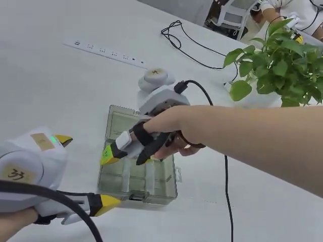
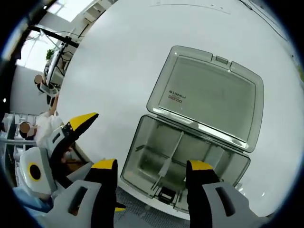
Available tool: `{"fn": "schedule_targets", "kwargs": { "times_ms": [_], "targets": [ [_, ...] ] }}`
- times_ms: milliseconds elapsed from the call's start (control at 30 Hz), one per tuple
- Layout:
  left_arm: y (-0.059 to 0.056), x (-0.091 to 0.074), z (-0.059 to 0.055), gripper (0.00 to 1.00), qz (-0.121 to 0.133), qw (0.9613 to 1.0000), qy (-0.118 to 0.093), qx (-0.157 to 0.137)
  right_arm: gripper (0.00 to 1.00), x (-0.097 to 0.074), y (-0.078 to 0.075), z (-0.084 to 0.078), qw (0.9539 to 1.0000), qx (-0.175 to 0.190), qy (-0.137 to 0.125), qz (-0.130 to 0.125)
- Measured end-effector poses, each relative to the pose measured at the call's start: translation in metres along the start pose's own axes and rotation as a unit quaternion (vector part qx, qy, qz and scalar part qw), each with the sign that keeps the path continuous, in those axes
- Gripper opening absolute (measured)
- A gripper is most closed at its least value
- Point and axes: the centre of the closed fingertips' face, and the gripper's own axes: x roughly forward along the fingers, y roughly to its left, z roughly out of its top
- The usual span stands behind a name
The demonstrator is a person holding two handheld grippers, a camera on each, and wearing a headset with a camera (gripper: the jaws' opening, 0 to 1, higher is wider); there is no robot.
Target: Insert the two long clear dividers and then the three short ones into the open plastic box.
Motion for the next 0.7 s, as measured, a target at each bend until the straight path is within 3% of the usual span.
{"fn": "schedule_targets", "kwargs": {
  "times_ms": [367,400,533,700],
  "targets": [
    [0.001,0.000,-0.001,0.97,0.001,1.0000,0.002,-0.001,0.75,-0.003,0.008,0.006,0.9988,0.000,-0.042,0.025],
    [0.001,0.000,0.000,0.97,0.001,1.0000,0.002,-0.001,0.75,-0.005,0.011,0.010,0.9979,-0.006,-0.056,0.033],
    [0.004,-0.002,0.001,0.97,0.004,1.0000,0.000,-0.006,0.74,-0.010,0.012,0.008,0.9978,-0.012,-0.055,0.037],
    [0.004,-0.005,0.004,0.97,0.007,1.0000,-0.001,-0.007,0.75,-0.021,0.016,0.014,0.9938,0.000,-0.089,0.067]
  ]
}}
